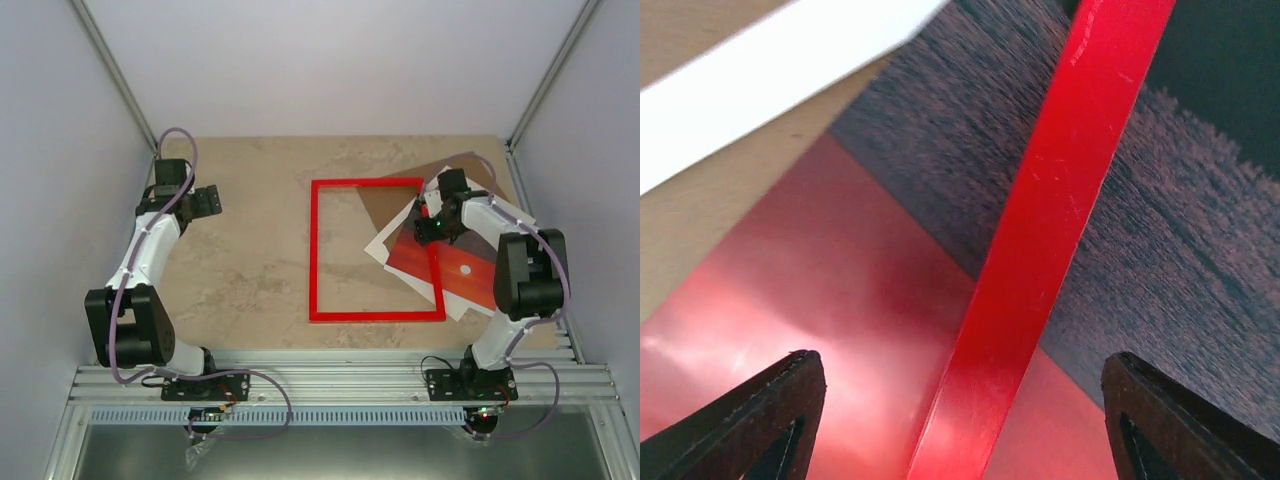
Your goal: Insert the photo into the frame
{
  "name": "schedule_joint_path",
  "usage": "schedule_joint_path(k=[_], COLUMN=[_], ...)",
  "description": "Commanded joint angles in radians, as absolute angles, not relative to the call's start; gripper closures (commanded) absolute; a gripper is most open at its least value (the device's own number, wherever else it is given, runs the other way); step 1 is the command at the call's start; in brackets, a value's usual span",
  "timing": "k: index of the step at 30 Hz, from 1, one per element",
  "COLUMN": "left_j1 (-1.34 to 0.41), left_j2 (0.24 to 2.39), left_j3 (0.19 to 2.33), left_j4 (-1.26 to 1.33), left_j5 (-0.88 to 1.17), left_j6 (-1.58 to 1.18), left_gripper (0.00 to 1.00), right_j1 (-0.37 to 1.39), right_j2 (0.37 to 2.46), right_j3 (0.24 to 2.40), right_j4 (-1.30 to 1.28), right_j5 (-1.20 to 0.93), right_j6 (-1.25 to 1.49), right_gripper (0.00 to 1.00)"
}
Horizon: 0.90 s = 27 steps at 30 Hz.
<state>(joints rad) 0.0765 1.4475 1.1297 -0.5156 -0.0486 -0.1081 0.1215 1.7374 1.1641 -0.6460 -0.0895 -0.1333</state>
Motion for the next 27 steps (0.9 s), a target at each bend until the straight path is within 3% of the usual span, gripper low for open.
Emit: schedule_joint_path(k=[1,5,18,24,27], left_j1=[0.069,0.067,0.065,0.064,0.065], left_j2=[1.432,1.443,1.487,1.433,1.366], left_j3=[1.12,1.125,1.196,1.193,1.142], left_j4=[-0.465,-0.455,-0.468,-0.44,-0.364], left_j5=[-0.121,-0.147,-0.213,-0.048,0.059], left_j6=[-0.154,-0.172,-0.154,-0.078,-0.033], left_gripper=[0.01,0.01,0.01,0.0,0.0], right_j1=[0.134,0.138,0.116,0.087,0.061], right_j2=[1.818,1.887,2.034,2.007,1.976], right_j3=[1.205,1.245,1.375,1.396,1.393], right_j4=[-0.583,-0.571,-0.6,-0.625,-0.625], right_j5=[0.02,0.046,0.057,0.002,-0.064], right_j6=[-0.061,-0.029,0.058,0.046,0.03], right_gripper=[0.25,0.31,0.72,0.98,0.99])
